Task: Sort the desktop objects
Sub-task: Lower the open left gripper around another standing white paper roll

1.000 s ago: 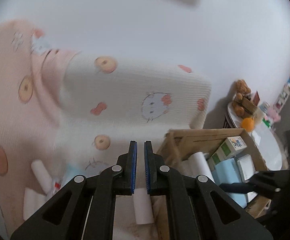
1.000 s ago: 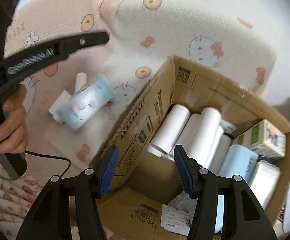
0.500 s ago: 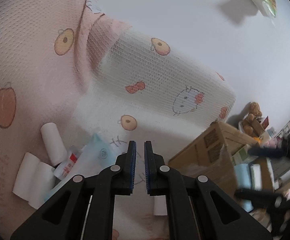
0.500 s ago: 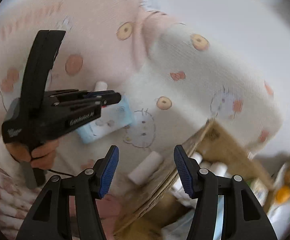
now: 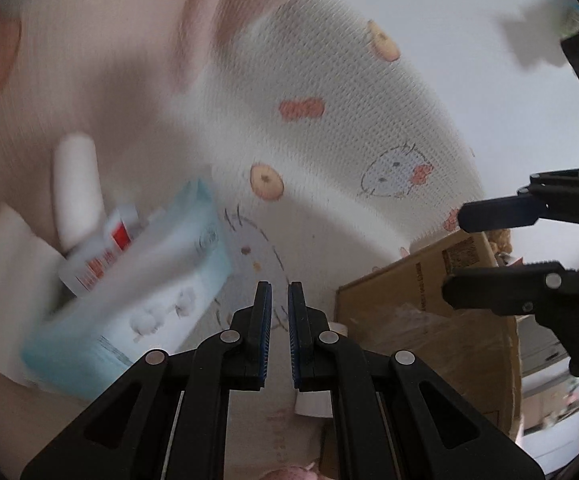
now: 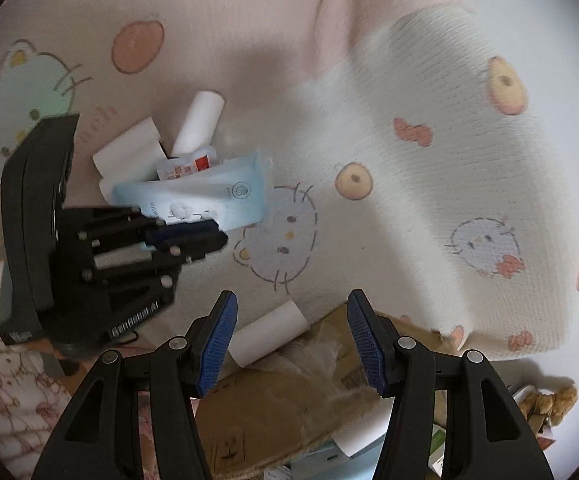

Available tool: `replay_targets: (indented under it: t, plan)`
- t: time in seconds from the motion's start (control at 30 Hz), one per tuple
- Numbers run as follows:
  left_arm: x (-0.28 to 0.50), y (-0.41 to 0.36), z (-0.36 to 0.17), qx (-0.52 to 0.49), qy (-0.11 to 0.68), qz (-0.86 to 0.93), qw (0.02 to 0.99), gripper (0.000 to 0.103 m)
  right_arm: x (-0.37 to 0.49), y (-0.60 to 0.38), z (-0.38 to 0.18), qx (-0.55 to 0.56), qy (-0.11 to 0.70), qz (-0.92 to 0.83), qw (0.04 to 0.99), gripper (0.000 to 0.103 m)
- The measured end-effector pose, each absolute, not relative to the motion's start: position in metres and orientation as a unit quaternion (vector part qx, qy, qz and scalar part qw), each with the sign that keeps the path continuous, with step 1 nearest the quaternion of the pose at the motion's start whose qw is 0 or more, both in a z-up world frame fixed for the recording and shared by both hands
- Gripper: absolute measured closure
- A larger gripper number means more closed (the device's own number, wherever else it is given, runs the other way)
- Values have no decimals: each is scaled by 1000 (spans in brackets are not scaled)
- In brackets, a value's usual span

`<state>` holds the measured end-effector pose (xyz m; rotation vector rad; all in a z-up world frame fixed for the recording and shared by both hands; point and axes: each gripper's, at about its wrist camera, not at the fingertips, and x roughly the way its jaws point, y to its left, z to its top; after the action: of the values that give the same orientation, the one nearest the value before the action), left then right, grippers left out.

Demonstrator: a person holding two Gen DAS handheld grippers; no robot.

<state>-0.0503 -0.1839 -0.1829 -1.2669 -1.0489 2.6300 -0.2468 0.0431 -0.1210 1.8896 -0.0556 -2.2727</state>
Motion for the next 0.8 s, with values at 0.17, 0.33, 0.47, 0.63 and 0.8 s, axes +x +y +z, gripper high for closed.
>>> replay_targets:
  t: [0.17, 0.33, 0.47, 0.63, 0.8]
  plan:
    - [-56, -176, -209, -423, -359, 831, 41, 95, -270, 35, -152, 677, -23, -726, 118, 49]
    - [-53, -171, -234, -435, -397, 806, 60, 94, -282, 36, -187, 712, -34, -691, 121, 49]
    - [-56, -167, -254, -443, -435, 780, 74, 93, -288, 44, -218, 742, -70, -657, 117, 49]
    - [-58, -154, -271, -444, -465, 759, 102, 81, -293, 46, -250, 770, -125, -612, 129, 49]
    - [-67, -139, -285, -465, -486, 728, 131, 71, -295, 45, -267, 779, -128, -599, 133, 49]
